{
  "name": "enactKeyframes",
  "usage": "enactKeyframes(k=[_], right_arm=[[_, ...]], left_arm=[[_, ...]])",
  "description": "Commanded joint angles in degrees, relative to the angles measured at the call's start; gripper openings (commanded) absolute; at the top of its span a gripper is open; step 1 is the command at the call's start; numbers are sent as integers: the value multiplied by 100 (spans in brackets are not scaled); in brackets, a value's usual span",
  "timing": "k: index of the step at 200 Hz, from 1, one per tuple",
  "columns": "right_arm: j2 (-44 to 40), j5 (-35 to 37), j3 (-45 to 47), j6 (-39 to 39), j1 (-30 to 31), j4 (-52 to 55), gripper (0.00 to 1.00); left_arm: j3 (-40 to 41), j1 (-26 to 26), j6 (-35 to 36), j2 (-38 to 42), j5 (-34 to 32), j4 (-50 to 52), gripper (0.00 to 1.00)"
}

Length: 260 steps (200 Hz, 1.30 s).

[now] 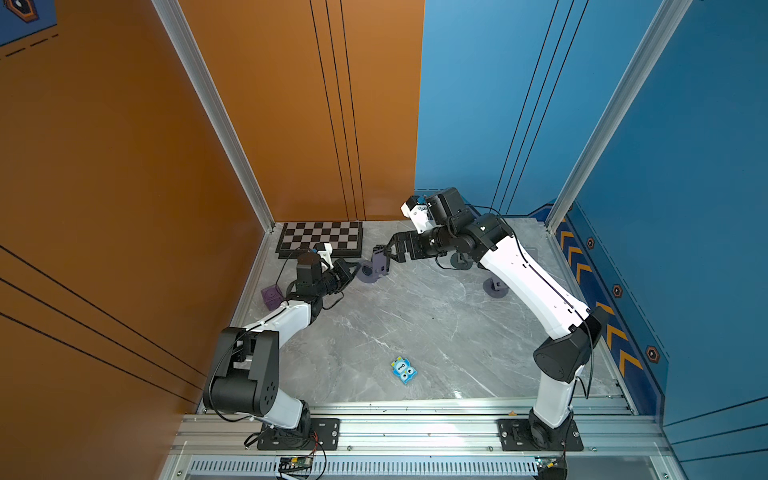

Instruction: Open the phone stand

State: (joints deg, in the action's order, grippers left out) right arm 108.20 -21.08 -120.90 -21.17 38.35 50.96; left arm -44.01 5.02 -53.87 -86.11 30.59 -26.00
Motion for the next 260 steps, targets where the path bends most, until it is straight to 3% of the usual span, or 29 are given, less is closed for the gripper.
enactKeyframes(k=[1,80,142,210,231,260], right_arm=[[165,-116,92,-109,32,-291,100],[878,30,-132,-275,147,-589,100],[1434,582,-487,-69,529,-578,100],[1661,1113,-833,-28,547,-578,100],[1678,1105,-871,-11,542,-578,95],[1636,1167,-908,12,542,-592,80]], left_arm=[[-139,52,-87,195,-114,-63,0],[-153,96,-192,340,-53,-64,0],[-135,114,-281,452,45,-63,0],[42,149,-387,669,88,-65,0],[76,158,-389,679,88,-63,0],[77,159,-388,666,88,-63,0]])
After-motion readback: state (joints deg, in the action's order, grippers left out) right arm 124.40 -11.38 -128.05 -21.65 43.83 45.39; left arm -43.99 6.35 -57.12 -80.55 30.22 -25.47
